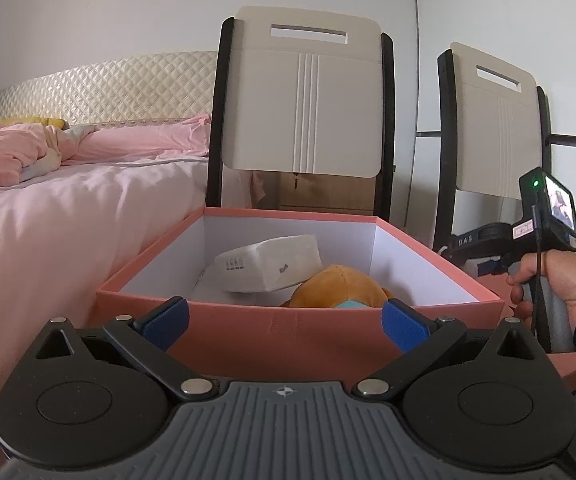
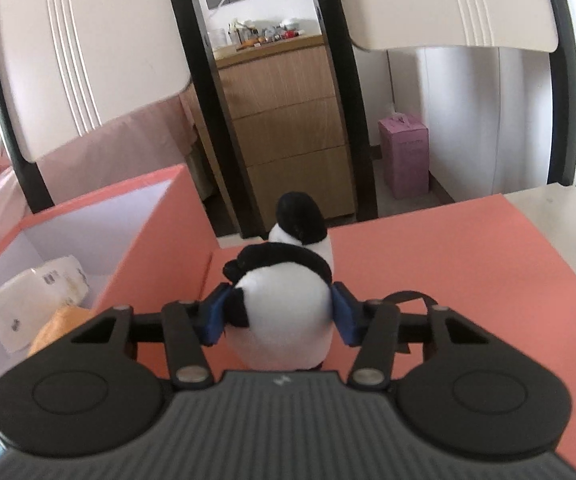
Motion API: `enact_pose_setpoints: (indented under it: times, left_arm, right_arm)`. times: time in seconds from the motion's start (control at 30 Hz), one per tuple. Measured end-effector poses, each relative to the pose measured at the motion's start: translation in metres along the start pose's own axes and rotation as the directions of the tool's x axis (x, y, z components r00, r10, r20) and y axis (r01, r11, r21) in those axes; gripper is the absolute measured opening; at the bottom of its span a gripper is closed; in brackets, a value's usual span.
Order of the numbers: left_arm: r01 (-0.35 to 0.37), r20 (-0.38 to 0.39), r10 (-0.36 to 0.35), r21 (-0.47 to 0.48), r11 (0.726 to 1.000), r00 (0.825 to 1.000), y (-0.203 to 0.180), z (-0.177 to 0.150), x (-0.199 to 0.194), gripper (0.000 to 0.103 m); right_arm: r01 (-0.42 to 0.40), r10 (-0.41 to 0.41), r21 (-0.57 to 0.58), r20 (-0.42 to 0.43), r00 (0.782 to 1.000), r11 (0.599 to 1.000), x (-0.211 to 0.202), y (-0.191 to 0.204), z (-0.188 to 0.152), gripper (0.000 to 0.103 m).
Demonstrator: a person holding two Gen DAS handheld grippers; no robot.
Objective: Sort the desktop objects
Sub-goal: 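Lift the panda plush with the right gripper toward the open box, then open the right gripper over the box to drop the panda plush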
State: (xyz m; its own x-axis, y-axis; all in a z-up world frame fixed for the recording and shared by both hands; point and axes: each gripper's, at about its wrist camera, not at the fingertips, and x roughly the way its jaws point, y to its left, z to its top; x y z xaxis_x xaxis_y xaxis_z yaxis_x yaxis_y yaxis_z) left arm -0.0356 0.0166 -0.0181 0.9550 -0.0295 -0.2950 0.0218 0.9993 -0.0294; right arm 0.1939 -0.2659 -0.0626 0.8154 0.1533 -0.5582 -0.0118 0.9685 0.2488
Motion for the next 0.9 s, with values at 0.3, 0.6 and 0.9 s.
enact_pose_setpoints:
  times: [0.3,0.6,0.9]
  left_arm:
    - [-0.011,0.009,0.011,0.004,1.000,1.000,0.001,0.002,0.000,0.103]
    - [-0.050,0.048,0.049,0.006,0.999,0.998,0.010,0.013,-0.009,0.103]
    - [-0.059,0.084,0.061,-0.026,0.998,0.995,0.018,0.019,-0.016,0.103]
  right_arm:
    - [-0.057,0.061,-0.034,0.129,0.990,0.998,-0.050,0.022,0.023,0.054]
    - [-0.273,0.286,-0.105,0.143,0.947,0.956,-0.090,0.082,0.024,0.054]
    - [-0.451,0.451,-0.251,-0.063,0.890,0.856,-0.081,0.171,-0.025,0.054]
